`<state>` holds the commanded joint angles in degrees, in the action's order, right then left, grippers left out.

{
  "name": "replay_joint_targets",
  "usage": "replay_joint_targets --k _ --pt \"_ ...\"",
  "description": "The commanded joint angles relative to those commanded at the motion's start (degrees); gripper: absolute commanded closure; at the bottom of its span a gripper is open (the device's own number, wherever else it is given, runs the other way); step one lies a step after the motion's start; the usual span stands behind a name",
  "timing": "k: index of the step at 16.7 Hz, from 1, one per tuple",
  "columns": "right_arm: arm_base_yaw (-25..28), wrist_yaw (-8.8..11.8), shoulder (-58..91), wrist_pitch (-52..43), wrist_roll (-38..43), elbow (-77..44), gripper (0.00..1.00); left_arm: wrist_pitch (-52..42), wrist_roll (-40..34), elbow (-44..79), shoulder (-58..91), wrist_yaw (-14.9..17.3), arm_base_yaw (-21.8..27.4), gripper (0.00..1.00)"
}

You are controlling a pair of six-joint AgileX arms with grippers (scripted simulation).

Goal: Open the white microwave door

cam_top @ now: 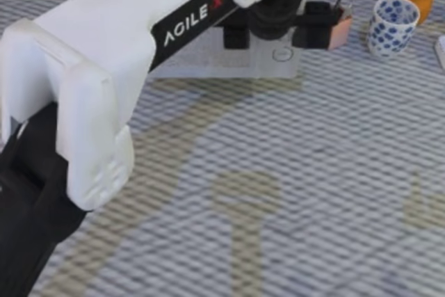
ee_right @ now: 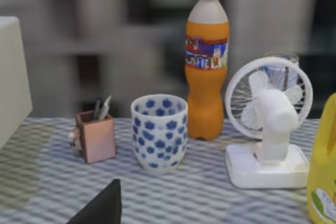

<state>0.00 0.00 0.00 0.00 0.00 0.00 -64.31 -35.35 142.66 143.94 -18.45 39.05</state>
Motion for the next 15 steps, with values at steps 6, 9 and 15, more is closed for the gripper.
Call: replay_joint_targets --k 6,9,15 --pt "0.0 0.0 0.0 0.0 0.0 0.0 0.0 0.0 0.0 0.0 0.0 0.0 0.0 1.0" --pt "0.0 0.0 0.0 0.0 0.0 0.0 0.0 0.0 0.0 0.0 0.0 0.0 0.0 1.0" --pt "0.0 0.0 0.0 0.0 0.0 0.0 0.0 1.5 -0.5 -3.8 -1.5 0.6 2.1 1.0"
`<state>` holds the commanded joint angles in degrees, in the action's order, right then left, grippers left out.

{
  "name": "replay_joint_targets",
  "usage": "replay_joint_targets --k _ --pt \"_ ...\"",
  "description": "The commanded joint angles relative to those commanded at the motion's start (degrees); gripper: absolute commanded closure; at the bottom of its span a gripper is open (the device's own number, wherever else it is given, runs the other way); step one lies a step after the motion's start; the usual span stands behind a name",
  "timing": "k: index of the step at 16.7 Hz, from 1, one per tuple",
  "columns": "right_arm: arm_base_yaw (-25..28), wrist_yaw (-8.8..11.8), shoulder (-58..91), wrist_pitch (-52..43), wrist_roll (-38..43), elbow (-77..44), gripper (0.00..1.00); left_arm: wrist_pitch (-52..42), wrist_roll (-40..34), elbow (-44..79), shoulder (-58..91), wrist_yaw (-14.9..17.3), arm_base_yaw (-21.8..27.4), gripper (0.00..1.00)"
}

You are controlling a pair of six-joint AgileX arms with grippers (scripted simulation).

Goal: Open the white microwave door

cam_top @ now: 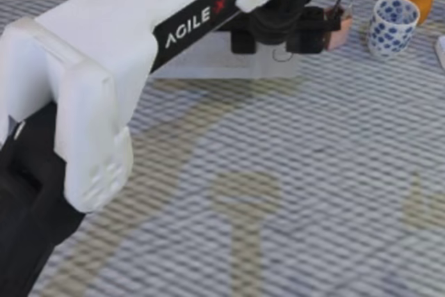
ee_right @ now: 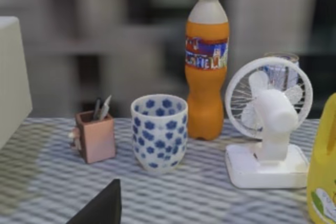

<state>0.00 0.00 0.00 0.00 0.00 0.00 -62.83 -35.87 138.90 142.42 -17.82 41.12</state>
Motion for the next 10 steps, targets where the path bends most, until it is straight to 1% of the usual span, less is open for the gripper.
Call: replay_joint_targets --k 5,10 --pt "0.0 0.0 0.0 0.0 0.0 0.0 0.0 4.0 -1.2 -10.2 -6.0 -1.4 -0.1 1.0" --pt "0.0 0.0 0.0 0.0 0.0 0.0 0.0 4.7 -1.4 -11.6 -7.0 -1.5 -0.1 1.0"
